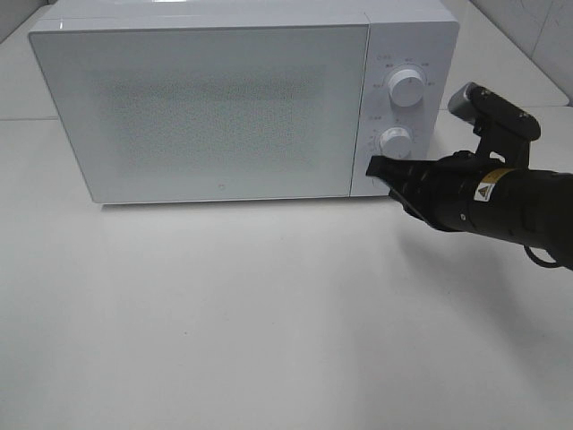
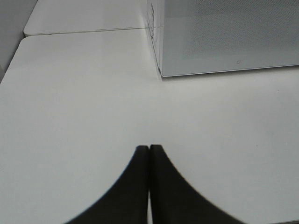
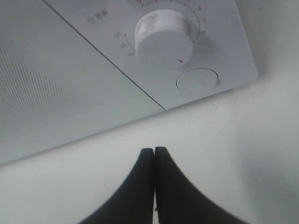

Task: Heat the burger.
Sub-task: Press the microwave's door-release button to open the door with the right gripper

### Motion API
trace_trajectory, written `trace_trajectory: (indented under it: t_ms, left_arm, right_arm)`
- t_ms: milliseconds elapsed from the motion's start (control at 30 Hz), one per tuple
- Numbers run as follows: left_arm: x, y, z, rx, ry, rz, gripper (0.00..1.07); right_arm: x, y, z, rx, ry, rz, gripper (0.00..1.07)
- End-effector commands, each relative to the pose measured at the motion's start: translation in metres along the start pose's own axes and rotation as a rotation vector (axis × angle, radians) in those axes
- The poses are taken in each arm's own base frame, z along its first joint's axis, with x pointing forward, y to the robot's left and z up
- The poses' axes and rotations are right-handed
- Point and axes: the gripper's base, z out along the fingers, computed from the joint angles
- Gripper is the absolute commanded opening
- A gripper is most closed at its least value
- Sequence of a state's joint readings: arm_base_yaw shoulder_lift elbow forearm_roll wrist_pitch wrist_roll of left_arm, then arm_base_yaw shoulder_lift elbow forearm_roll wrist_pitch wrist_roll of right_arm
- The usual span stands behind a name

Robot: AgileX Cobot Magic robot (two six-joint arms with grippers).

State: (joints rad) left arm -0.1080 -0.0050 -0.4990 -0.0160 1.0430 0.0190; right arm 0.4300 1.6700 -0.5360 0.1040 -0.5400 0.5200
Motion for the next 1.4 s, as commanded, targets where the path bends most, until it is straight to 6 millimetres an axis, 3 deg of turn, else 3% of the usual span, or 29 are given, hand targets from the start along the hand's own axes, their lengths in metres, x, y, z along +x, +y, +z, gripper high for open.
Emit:
trace_trajectory:
  t_ms: [33, 333, 533, 967, 1400]
  left_arm:
    - [0.001, 0.000, -0.002, 0.001, -0.024, -0.004, 0.00]
    - [0.001, 0.000, -0.002, 0.001, -0.024, -0.004, 0.00]
    - [0.001, 0.000, -0.002, 0.001, -0.024, -0.004, 0.00]
    - [0.001, 0.000, -0.002, 0.001, -0.024, -0.004, 0.00]
    - [0.001, 0.000, -0.002, 0.001, -0.024, -0.005, 0.00]
  right_arm:
    - [-0.009, 0.007, 0.001, -0.060, -0.067, 0.186, 0.00]
    - [0.000, 0.001, 0.015, -0.096, -0.094, 0.475, 0.00]
    - [0.008, -0.006, 0.030, -0.120, -0.116, 0.767, 0.00]
    - [0.004, -0.011, 0.060, -0.039, -0.161, 0.863, 0.00]
    - [-0.002, -0.016, 0.075, 0.017, -0.235, 0.913, 0.00]
